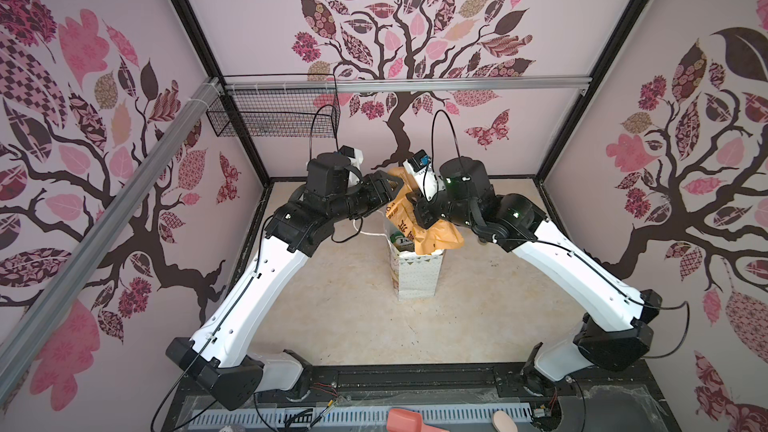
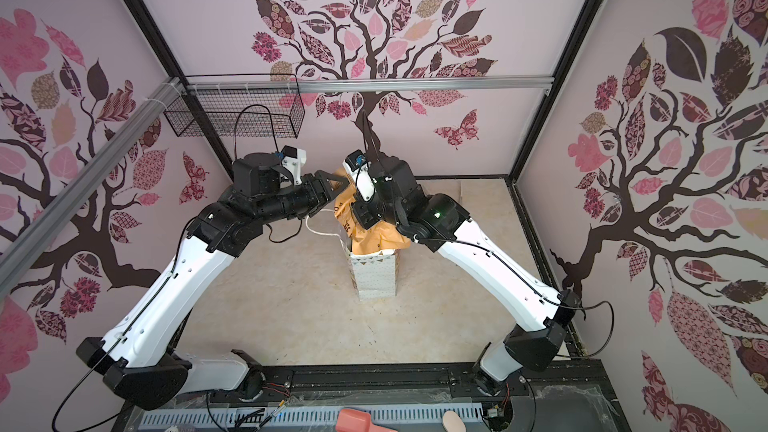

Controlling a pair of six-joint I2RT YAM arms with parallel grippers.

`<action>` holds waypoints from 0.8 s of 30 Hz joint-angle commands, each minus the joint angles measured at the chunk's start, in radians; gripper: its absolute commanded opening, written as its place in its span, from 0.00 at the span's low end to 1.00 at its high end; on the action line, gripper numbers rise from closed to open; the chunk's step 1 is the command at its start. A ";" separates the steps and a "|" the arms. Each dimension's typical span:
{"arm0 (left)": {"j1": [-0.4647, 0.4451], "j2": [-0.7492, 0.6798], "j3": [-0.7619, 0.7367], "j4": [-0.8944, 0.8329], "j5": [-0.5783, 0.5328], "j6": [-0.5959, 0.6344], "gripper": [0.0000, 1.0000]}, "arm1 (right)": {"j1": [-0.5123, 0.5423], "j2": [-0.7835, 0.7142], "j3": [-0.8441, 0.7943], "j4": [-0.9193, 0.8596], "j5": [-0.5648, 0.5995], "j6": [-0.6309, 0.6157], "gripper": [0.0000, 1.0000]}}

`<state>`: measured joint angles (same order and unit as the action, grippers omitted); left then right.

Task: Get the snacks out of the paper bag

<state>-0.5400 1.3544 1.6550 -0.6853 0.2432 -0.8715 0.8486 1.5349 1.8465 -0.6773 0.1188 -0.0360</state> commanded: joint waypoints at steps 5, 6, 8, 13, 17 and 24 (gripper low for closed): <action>-0.010 0.054 0.033 -0.096 0.002 0.049 0.72 | 0.010 -0.022 0.031 0.061 -0.088 0.029 0.00; -0.011 0.056 0.034 -0.098 -0.005 0.048 0.66 | 0.009 -0.024 0.027 0.067 -0.103 0.031 0.00; -0.010 0.054 0.034 -0.089 -0.008 0.041 0.53 | 0.010 -0.023 0.020 0.068 -0.121 0.035 0.00; -0.010 0.029 0.030 -0.034 -0.012 0.028 0.25 | 0.009 -0.009 0.020 0.044 -0.146 0.035 0.00; -0.009 0.005 0.025 -0.003 -0.045 0.058 0.02 | 0.009 -0.021 0.004 0.062 -0.142 0.048 0.20; 0.031 -0.014 0.031 0.051 -0.041 0.097 0.00 | 0.009 -0.068 -0.004 0.100 -0.116 0.080 0.54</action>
<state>-0.5350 1.3651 1.6653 -0.7044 0.2111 -0.7994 0.8501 1.5242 1.8385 -0.6167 0.0166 0.0288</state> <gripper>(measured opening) 0.048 0.504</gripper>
